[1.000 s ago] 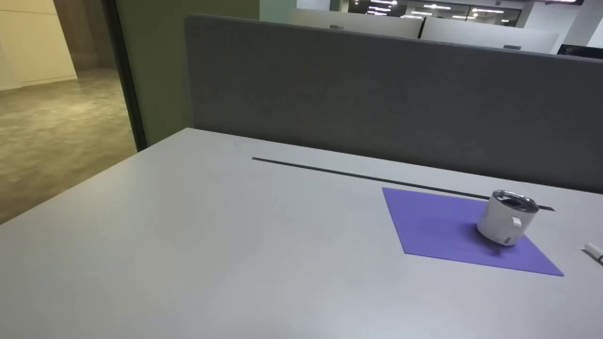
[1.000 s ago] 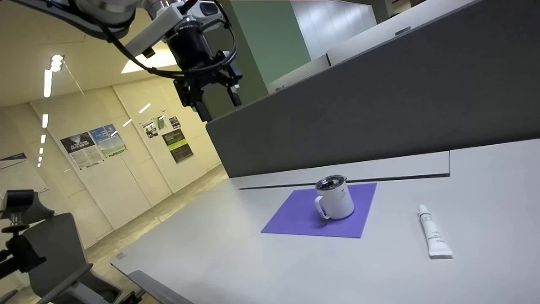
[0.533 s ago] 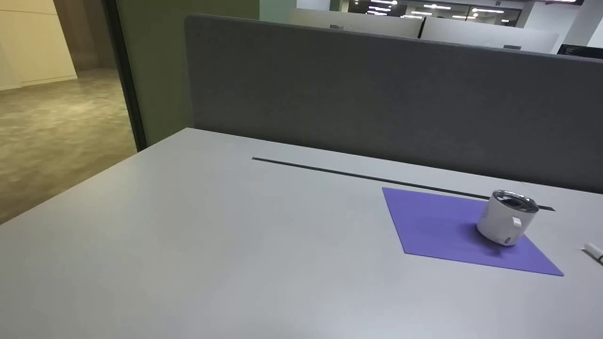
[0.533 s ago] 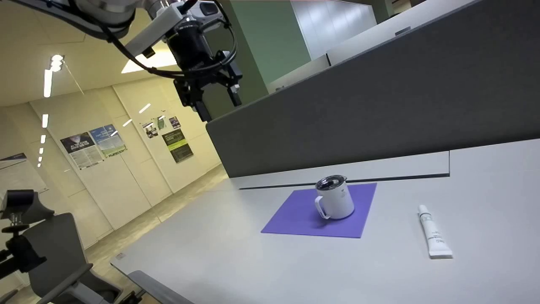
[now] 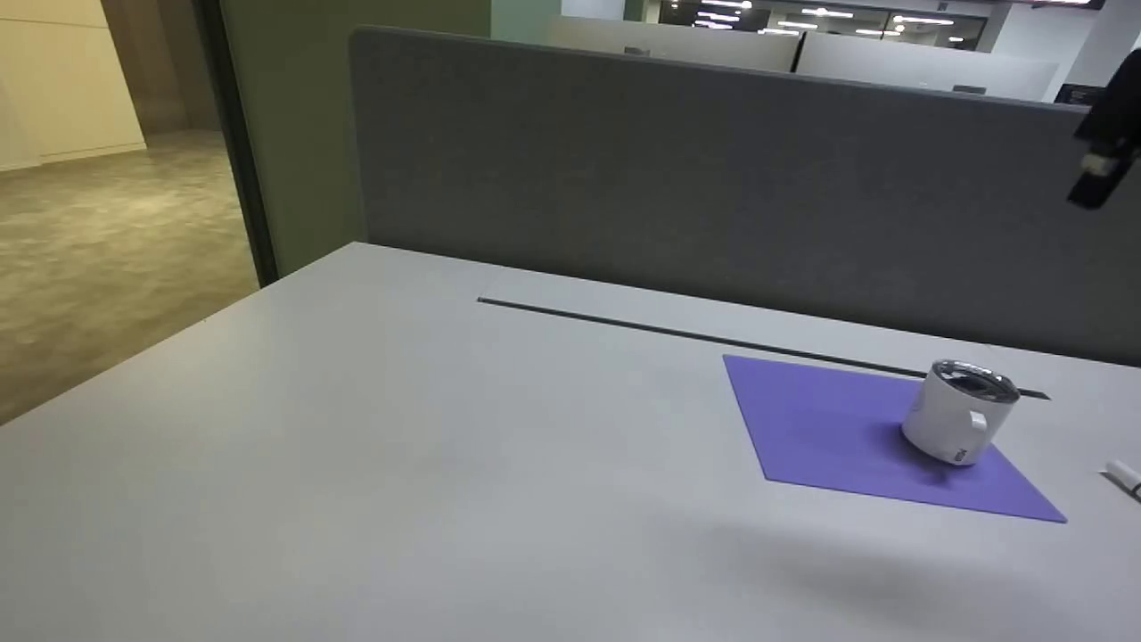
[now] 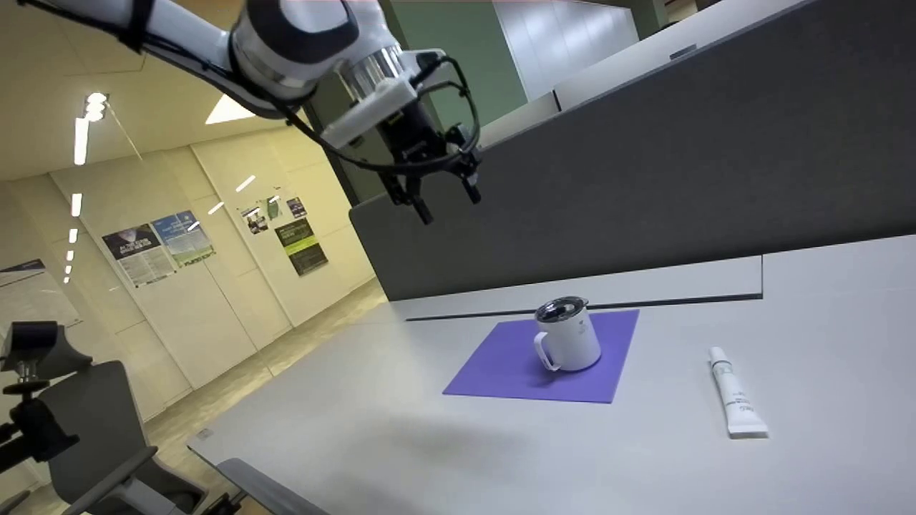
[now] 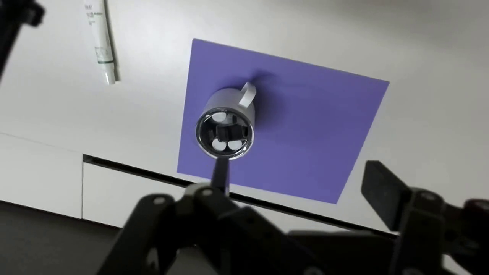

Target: Close the lid of the cup

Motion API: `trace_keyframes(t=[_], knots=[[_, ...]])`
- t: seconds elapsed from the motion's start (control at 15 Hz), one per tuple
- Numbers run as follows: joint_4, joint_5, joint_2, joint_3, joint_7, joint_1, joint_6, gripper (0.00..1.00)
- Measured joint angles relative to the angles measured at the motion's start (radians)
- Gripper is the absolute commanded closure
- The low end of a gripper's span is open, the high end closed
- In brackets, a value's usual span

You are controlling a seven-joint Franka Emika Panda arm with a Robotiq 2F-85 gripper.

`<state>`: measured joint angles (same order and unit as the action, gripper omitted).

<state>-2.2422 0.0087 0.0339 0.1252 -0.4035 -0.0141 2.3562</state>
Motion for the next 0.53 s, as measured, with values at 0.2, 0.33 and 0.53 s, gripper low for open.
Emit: trace_keyframes(t=[0.2, 0.33, 0.53], knots=[[0.088, 0.016, -0.179, -0.012, -0.017, -0.011, 0.098, 0.61], [0.152, 0.016, -0.286, -0.028, -0.017, -0.028, 0.124, 0.75], [0.239, 0.010, -0.406, -0.048, -0.017, -0.053, 0.125, 0.95]])
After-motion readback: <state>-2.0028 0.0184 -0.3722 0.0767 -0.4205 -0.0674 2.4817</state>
